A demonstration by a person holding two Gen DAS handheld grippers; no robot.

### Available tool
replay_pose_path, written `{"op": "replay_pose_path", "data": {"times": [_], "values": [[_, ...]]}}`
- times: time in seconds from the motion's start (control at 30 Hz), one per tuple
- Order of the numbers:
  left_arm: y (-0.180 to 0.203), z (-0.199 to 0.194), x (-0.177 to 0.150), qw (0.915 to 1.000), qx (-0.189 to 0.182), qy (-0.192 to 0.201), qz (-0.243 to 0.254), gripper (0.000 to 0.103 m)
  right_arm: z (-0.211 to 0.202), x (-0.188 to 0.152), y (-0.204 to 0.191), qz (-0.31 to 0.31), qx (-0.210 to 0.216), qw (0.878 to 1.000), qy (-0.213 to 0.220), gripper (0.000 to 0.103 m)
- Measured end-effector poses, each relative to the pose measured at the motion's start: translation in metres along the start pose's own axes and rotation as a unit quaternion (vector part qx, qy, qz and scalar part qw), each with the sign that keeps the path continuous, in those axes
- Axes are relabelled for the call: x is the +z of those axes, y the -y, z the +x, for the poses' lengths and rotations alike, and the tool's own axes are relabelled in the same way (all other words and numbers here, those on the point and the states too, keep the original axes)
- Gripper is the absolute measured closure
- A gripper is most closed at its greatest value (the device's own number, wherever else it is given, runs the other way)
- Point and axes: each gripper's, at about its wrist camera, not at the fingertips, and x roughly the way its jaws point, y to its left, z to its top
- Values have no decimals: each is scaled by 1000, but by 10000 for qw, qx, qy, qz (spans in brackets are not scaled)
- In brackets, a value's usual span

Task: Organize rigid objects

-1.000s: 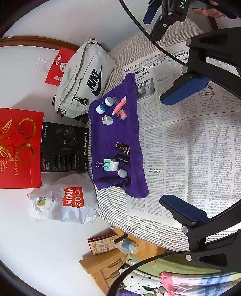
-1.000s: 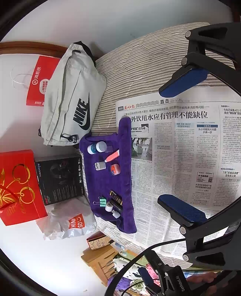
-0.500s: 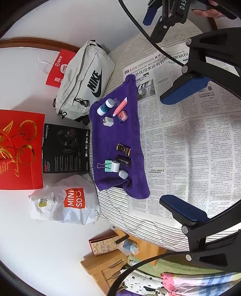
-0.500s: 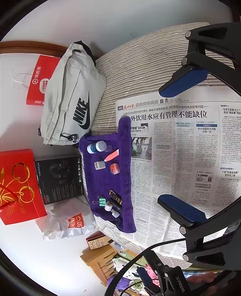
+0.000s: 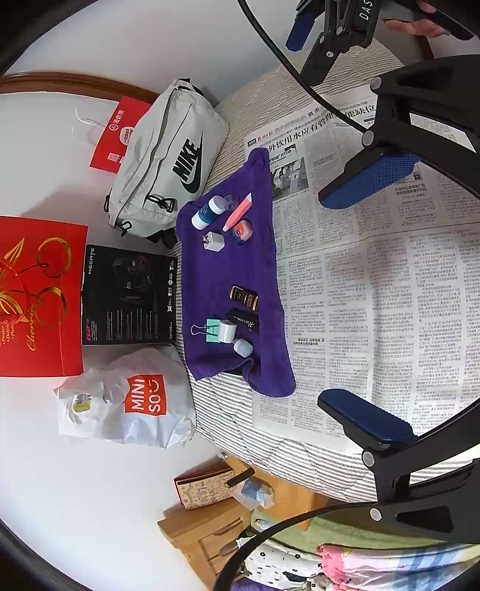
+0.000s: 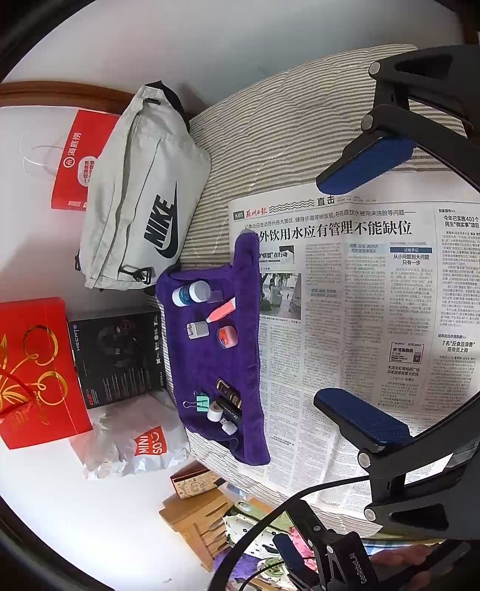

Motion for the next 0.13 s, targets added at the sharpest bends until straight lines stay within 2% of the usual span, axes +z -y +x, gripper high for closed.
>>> {"op": "replay_pose_path", "data": {"times": [0.13], "values": [[0, 0, 0, 10000, -15, 1, 2, 4, 2, 0, 0, 1, 8, 10000, -18, 0]]}}
